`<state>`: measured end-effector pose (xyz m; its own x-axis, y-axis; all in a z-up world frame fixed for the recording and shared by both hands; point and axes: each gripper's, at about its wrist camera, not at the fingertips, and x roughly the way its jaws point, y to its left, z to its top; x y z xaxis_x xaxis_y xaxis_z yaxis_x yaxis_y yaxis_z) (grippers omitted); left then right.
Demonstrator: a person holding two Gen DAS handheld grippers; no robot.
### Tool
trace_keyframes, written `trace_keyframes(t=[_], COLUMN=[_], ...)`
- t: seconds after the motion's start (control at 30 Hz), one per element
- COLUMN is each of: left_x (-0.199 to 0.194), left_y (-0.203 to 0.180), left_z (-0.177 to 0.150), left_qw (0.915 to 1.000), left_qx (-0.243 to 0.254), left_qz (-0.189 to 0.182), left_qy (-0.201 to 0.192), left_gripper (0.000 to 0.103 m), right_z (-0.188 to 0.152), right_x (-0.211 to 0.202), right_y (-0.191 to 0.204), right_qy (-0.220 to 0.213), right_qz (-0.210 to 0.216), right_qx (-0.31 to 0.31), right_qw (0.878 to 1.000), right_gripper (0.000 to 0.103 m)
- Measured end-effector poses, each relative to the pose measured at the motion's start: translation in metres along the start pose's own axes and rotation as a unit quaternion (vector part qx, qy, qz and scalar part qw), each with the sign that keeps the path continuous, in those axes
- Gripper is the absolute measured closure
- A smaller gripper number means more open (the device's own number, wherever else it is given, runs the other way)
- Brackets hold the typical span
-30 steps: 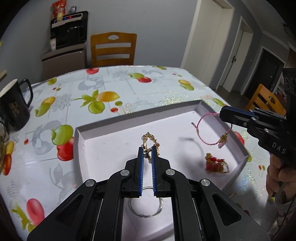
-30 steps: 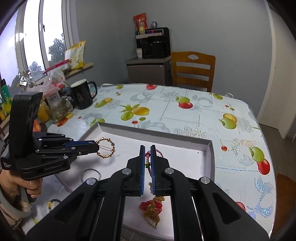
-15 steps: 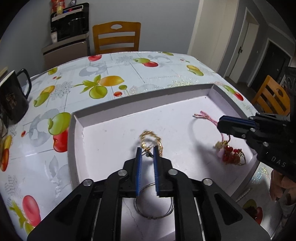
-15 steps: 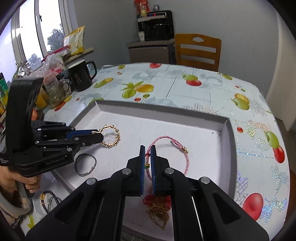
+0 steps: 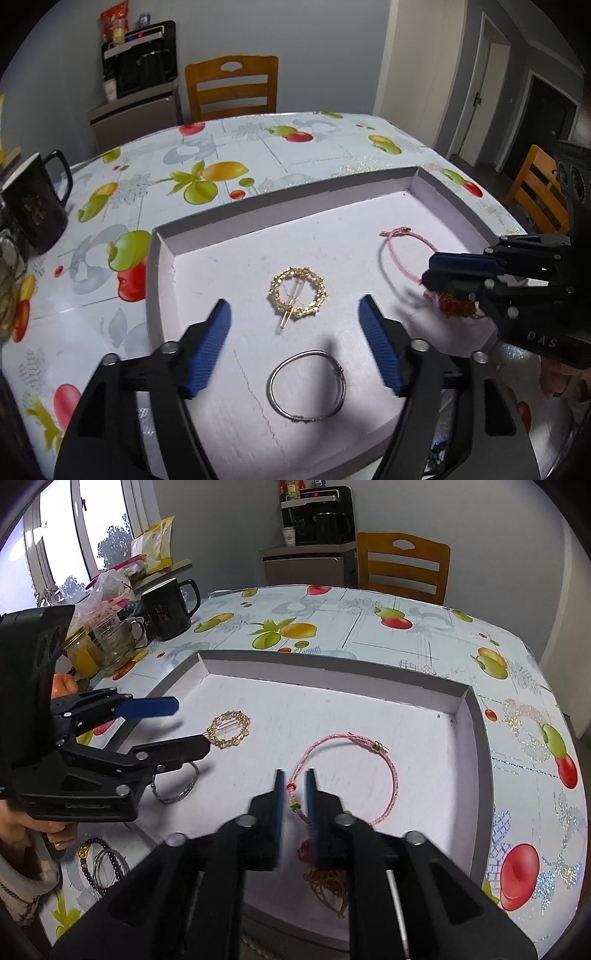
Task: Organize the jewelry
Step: 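Lower the pink cord bracelet into the tray and open the right gripper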
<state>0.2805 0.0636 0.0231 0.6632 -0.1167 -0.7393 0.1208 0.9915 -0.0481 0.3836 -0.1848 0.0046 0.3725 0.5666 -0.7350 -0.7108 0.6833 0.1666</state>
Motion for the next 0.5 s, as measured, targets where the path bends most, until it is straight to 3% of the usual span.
trace_keyframes(t=[0.4,0.5], left_x=[-0.034,-0.045], left_y=[-0.006,-0.011], left_z=[-0.016,-0.022], left_qw=[0.9994,0.999], left_qx=[0.018,0.028], left_qz=[0.008,0.008], left_qy=[-0.028,-0.035], left_gripper=[0.014,0.011], right_z=[-0.021,-0.027], right_x=[-0.027,-0.035], right_y=[0.002,0.005], right_qy=[-0.007,-0.008], right_qz=[0.012,0.014], right_qx=[0.001,-0.002], right_qw=[1.0,1.0], right_gripper=[0.051,0.05])
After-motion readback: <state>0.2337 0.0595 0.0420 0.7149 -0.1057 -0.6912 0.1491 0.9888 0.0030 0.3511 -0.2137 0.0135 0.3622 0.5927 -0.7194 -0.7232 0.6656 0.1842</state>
